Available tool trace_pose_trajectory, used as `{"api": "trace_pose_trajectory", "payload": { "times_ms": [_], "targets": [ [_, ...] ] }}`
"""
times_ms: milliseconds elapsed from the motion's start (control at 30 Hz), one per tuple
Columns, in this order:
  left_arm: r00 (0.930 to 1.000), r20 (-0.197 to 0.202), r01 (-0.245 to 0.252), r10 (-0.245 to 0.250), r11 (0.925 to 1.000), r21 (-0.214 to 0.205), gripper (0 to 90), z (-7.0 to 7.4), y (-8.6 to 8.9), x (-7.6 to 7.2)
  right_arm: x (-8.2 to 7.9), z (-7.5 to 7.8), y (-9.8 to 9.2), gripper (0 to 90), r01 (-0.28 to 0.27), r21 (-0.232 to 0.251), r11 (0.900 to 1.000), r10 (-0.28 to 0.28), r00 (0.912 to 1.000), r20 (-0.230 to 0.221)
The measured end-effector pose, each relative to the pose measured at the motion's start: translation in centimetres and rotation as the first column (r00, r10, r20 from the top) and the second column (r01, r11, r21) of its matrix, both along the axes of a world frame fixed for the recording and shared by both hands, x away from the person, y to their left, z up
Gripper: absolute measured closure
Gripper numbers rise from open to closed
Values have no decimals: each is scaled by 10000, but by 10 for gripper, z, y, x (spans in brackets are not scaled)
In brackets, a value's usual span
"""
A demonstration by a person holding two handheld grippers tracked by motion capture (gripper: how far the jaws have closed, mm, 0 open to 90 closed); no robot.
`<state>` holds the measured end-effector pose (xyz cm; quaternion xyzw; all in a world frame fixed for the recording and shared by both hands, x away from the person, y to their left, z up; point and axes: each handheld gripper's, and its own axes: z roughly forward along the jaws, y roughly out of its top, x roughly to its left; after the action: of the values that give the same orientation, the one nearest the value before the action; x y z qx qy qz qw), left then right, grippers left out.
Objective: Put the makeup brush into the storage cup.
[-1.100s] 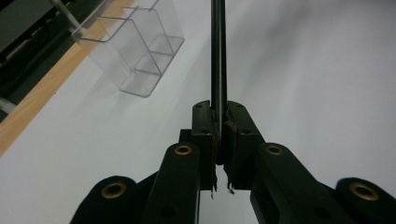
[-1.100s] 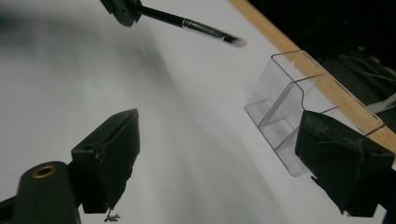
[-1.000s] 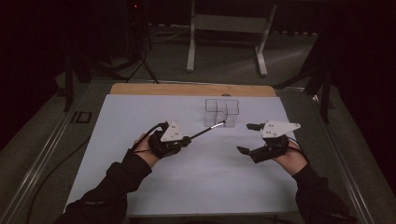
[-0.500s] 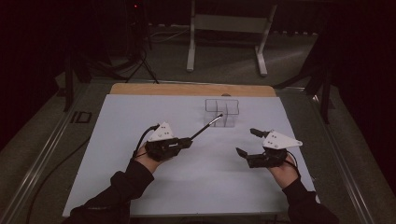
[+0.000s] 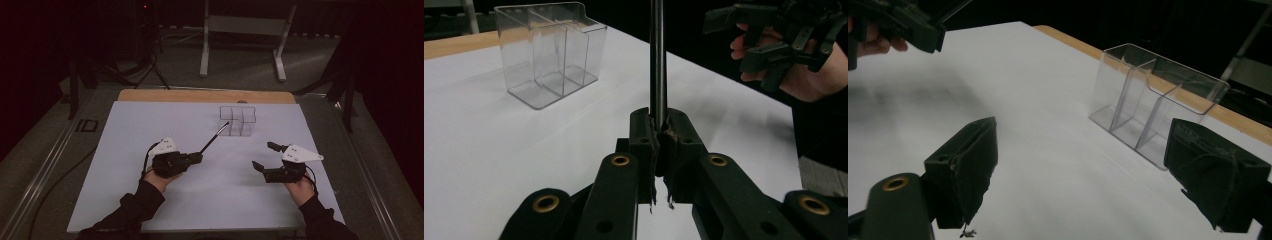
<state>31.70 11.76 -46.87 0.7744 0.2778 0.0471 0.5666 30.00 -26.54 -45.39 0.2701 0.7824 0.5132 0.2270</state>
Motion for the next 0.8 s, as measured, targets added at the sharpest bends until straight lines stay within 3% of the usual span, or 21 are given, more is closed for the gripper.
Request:
{"api": "trace_pose_trajectory", "payload": {
  "times_ms": [67, 100, 233, 333, 400, 600, 700, 800],
  "targets": [
    [9999, -109, 8, -11, 9995, -319, 855, -5, 3, 1, -1, -2, -1, 148, 56, 98, 9999, -56, 10000, -79],
    [10000, -78, -43, 41, 9997, -245, 855, -8, 3, 0, 0, -2, -2, 153, 4, 118, 9999, -2, 9998, -205],
    [9996, -99, -269, 262, 9968, -753, 854, -13, 6, 0, -2, -3, -1, 153, 170, 154, 9997, -171, 9998, 53],
    [9975, 551, -416, 452, 9970, -646, 853, -17, 5, -3, -3, -6, -1, 149, 109, 323, 9994, -108, 9999, -34],
    [9960, 666, -564, 603, 9966, -595, 854, -20, 5, -4, -3, -8, 0, 147, 75, 244, 9997, -75, 10000, -29],
    [9967, 414, -678, 705, 9957, -631, 854, -28, 6, -3, -3, -7, 0, 146, 219, 329, 9992, -216, 9997, -75],
    [9968, 407, -653, 683, 9954, -704, 854, -28, 6, -2, -1, -5, 0, 143, 106, 467, 9989, -75, 9978, -665],
    [9966, 397, -696, 725, 9951, -700, 854, -28, 7, -2, -4, -1, 2, 141, 104, 429, 9990, -88, 9993, -370]
  ]
}}
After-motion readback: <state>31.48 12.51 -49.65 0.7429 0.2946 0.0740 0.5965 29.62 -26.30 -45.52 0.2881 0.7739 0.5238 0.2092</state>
